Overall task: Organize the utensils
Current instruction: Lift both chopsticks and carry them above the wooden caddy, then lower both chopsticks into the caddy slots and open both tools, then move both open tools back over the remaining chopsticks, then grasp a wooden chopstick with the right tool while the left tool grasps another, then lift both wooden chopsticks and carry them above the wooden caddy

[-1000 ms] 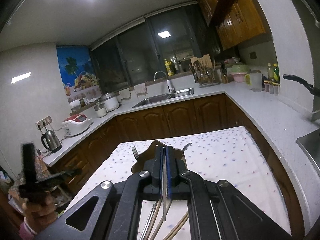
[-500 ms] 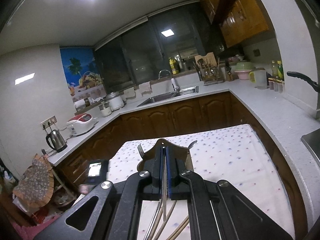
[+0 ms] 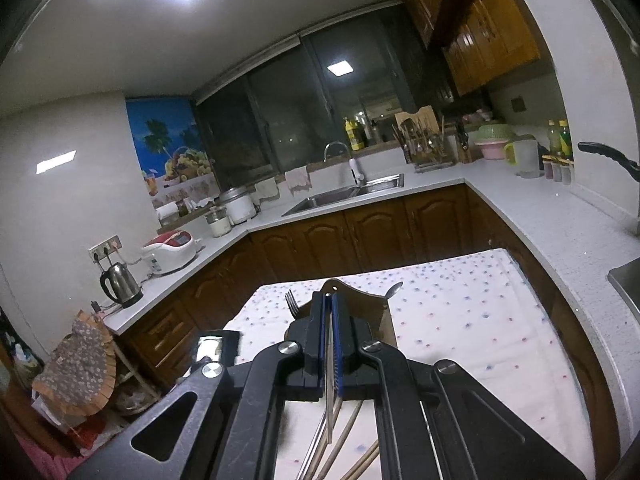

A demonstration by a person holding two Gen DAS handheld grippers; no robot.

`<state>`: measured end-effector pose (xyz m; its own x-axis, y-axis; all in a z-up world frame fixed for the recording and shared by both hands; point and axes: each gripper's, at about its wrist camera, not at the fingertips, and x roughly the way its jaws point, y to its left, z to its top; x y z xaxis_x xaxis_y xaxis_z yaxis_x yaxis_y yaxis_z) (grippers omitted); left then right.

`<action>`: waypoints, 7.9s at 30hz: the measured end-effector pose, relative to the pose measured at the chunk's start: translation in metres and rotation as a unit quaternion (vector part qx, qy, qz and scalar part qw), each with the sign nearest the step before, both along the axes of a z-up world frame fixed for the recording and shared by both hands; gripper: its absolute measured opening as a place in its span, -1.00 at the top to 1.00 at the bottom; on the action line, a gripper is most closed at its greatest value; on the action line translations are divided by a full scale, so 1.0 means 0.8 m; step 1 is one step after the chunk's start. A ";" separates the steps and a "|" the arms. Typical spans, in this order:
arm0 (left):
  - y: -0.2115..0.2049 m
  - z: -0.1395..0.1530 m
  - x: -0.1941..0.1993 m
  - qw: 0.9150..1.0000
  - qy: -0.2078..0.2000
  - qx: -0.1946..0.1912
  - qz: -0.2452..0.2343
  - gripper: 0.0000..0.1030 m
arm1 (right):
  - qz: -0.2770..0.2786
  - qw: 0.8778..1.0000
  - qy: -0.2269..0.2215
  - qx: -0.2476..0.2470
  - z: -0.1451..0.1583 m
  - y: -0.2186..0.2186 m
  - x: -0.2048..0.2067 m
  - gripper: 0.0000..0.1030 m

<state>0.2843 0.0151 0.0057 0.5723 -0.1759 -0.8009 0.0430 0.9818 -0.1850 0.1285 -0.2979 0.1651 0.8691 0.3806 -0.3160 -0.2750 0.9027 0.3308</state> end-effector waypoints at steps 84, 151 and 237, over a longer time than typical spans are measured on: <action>-0.035 0.153 0.000 0.973 -0.221 -0.063 0.005 0.47 | -0.066 0.995 0.058 0.041 -0.054 -0.021 0.160 0.26; -0.168 -0.029 -0.037 0.991 0.013 0.044 -0.127 0.35 | -0.060 0.963 0.254 -0.061 -0.256 -0.019 0.078 0.54; -0.031 0.227 -0.115 0.967 -0.229 -0.098 -0.056 0.90 | -0.070 0.998 -0.001 -0.001 0.001 -0.020 0.022 0.90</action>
<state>0.1924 -0.0099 0.1875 0.8275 -0.3799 -0.4133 0.2688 0.9145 -0.3025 0.1459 -0.3135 0.1658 0.9143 0.2554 -0.3143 -0.1475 0.9327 0.3291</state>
